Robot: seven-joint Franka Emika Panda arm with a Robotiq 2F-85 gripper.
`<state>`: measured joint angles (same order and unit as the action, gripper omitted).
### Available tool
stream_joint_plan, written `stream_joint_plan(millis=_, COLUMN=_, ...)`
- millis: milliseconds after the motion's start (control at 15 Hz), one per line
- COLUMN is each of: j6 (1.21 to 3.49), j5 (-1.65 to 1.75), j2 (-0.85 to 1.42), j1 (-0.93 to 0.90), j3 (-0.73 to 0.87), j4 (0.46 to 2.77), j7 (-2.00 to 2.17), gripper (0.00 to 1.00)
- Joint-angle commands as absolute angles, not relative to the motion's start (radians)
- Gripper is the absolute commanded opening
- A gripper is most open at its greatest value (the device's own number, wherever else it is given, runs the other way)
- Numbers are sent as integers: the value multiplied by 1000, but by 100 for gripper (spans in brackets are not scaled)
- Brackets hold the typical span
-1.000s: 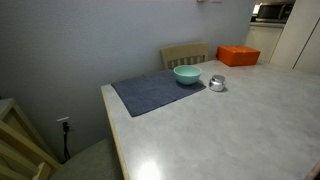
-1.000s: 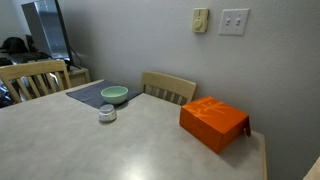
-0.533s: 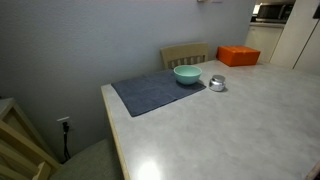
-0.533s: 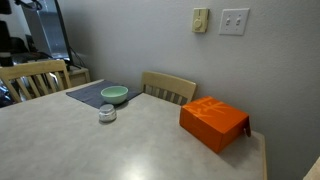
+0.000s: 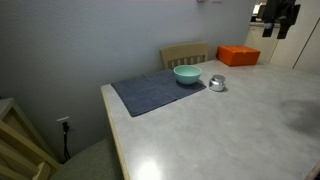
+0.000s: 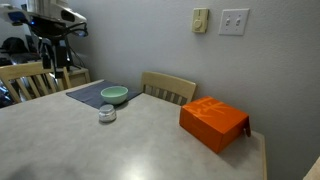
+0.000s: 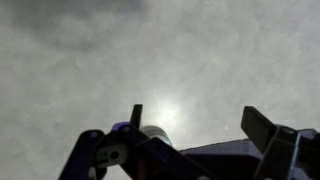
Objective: Remove the lid from the silver object
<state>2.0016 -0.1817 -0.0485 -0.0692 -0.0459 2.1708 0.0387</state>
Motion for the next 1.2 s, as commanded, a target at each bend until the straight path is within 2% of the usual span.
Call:
stream_joint_plan(millis=0, j6=2047, j5=-170, j2=-55, j1=-67, j3=-52, j4=2185, j7=37, gripper=100)
stream_joint_plan(millis=533, j6=2530, j5=-109, j2=35, j1=-67, j3=-52, j4=2282, j7=-103, gripper=100)
stream_joint_plan(millis=733, j6=2542, j5=-110, j2=113, j1=-69, j3=-62, j4=2266, j7=-163, gripper=100)
stream_joint_plan(millis=1000, j6=2529, j5=-106, j2=110, j1=-67, j3=-67, j4=2270, j7=-135, gripper=100)
stream_joint_plan(millis=1133, j6=2611, j5=-89, j2=97, j1=-68, j3=-66, j4=2294, j7=-137, gripper=100)
